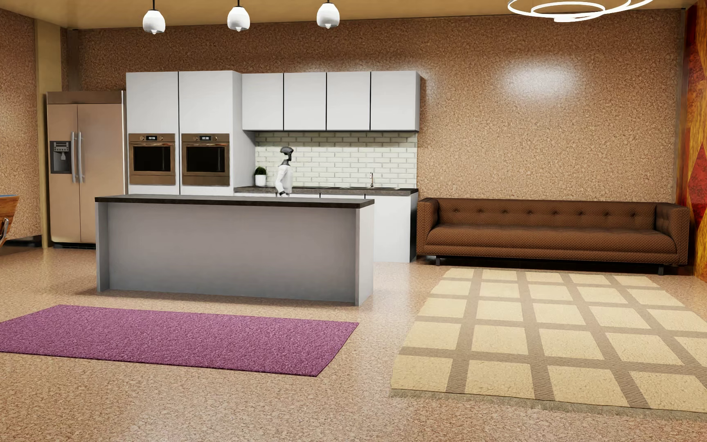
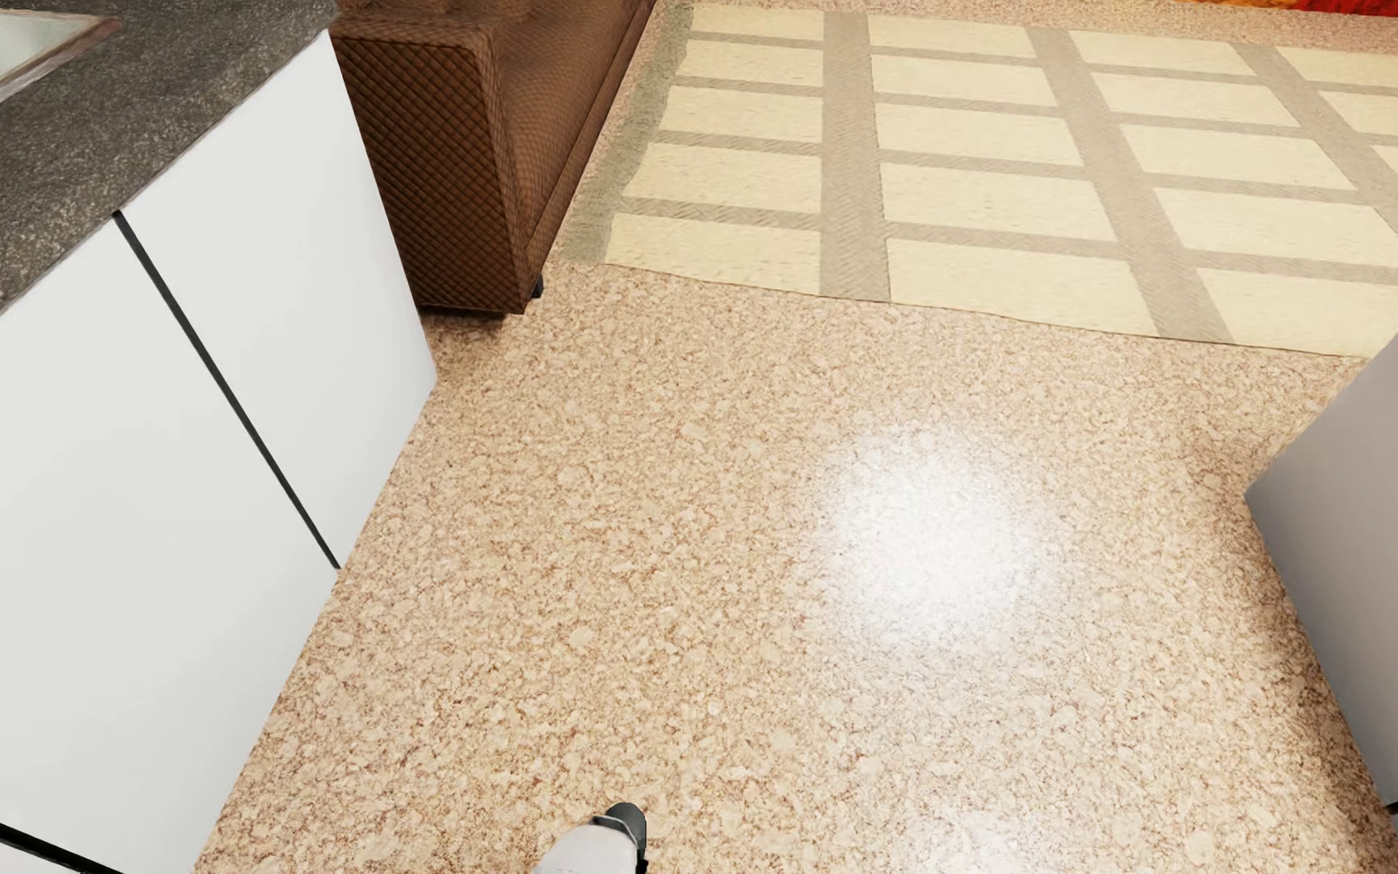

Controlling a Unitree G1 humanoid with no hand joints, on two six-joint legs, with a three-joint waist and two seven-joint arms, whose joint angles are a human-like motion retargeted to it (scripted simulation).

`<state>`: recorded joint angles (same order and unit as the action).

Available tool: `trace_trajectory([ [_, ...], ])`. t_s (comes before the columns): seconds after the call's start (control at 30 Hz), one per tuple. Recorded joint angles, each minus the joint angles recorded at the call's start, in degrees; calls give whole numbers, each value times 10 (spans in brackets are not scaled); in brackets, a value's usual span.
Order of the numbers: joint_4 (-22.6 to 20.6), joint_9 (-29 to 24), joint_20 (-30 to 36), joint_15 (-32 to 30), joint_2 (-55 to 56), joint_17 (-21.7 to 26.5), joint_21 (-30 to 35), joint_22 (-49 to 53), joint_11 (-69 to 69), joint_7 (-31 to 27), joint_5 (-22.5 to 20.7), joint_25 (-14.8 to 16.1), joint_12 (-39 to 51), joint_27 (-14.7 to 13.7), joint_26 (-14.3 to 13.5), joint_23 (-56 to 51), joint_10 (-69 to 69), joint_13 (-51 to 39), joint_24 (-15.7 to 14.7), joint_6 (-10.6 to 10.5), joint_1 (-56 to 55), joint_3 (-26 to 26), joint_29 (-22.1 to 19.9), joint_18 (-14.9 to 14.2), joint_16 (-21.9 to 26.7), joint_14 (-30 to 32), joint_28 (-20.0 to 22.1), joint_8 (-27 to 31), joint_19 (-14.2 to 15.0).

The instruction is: Avoid the counter

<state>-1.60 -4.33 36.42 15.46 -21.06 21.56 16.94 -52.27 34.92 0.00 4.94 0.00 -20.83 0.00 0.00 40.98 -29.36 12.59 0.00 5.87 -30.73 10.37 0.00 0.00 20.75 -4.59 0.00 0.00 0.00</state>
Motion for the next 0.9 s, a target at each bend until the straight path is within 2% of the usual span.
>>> trace_trajectory([
  [0.03,-21,8,1,-81,9,-5,-5,-7,57,0,23,0,-3,0,0,13,-45,10,0,15,-15,-3,0,0,-1,114,0,0,0],
  [0.07,-48,13,-2,-172,45,-9,6,-19,150,0,41,0,0,0,0,38,-89,20,0,33,-14,-16,0,0,0,176,0,0,0],
  [0.1,-72,15,-14,-215,104,-9,26,-31,267,0,49,0,8,0,0,61,-118,30,0,45,5,-33,0,0,3,178,0,0,0],
  [0.13,-95,10,-34,-179,174,-9,36,-34,378,0,52,0,21,0,0,64,-119,42,0,54,42,-54,0,0,3,156,0,0,0],
  [0.2,-107,-2,-50,-41,294,-4,65,-20,471,0,27,0,51,0,0,72,-62,62,0,48,170,-122,0,0,9,78,0,0,0],
  [0.27,-91,-10,-65,-14,382,3,73,49,384,0,0,0,65,0,0,96,10,92,0,30,305,-197,0,0,27,-10,0,0,0],
  [0.37,-64,5,-106,-42,468,16,75,133,88,0,10,0,102,0,0,133,53,129,0,20,451,-271,0,0,42,-172,0,0,0],
  [0.4,-62,15,-119,-76,478,18,76,151,-13,0,18,0,119,0,0,148,48,137,0,23,476,-285,0,0,45,-195,0,0,0],
  [0.43,-60,23,-132,-214,488,18,78,164,-140,0,21,0,132,0,0,163,52,144,0,27,495,-290,0,0,46,-196,0,0,0],
  [0.47,-57,27,-143,-259,506,18,78,171,-170,0,18,0,138,0,0,178,51,149,0,30,512,-288,0,0,45,-169,0,0,0],
  [0.5,-44,22,-155,-76,520,18,84,170,-13,0,8,0,133,0,0,195,22,150,0,30,528,-283,0,0,41,-113,0,0,0],
  [0.53,-25,21,-164,-18,532,18,85,152,59,0,-4,0,122,0,0,208,-50,149,0,25,520,-276,0,0,31,-35,0,0,0],
  [0.57,-2,17,-163,-15,535,15,82,115,126,0,-24,0,112,0,0,214,-168,143,0,19,484,-266,0,0,21,39,0,0,0],
  [0.6,10,5,-150,9,507,14,93,71,161,0,-52,0,103,0,0,213,-316,126,0,21,432,-254,0,0,17,71,0,0,0],
  [0.67,3,-3,-89,8,411,7,103,6,116,0,-99,0,88,0,0,153,-557,100,0,39,285,-207,0,0,23,43,0,0,0],
  [0.7,-8,-4,-70,-12,347,2,93,-14,75,0,-108,0,69,0,0,110,-582,92,0,52,223,-171,0,0,22,45,0,0,0],
  [0.77,-29,-2,-50,-54,227,-5,77,-34,-7,0,-106,0,26,0,0,40,-463,69,0,69,114,-100,0,0,17,115,0,0,0],
  [0.83,-25,1,-42,-91,132,-4,71,-31,-60,0,-79,0,-13,0,0,-21,-224,44,0,70,48,-42,0,0,10,196,0,0,0],
  [0.87,-16,7,-41,-107,92,2,68,-28,-72,0,-64,0,-29,0,0,-54,-113,32,0,62,24,-31,0,0,4,171,0,0,0],
  [0.9,-3,15,-42,-131,61,12,61,-27,-75,0,-48,0,-37,0,0,-90,-25,26,0,51,1,-24,0,0,-3,75,0,0,0],
])
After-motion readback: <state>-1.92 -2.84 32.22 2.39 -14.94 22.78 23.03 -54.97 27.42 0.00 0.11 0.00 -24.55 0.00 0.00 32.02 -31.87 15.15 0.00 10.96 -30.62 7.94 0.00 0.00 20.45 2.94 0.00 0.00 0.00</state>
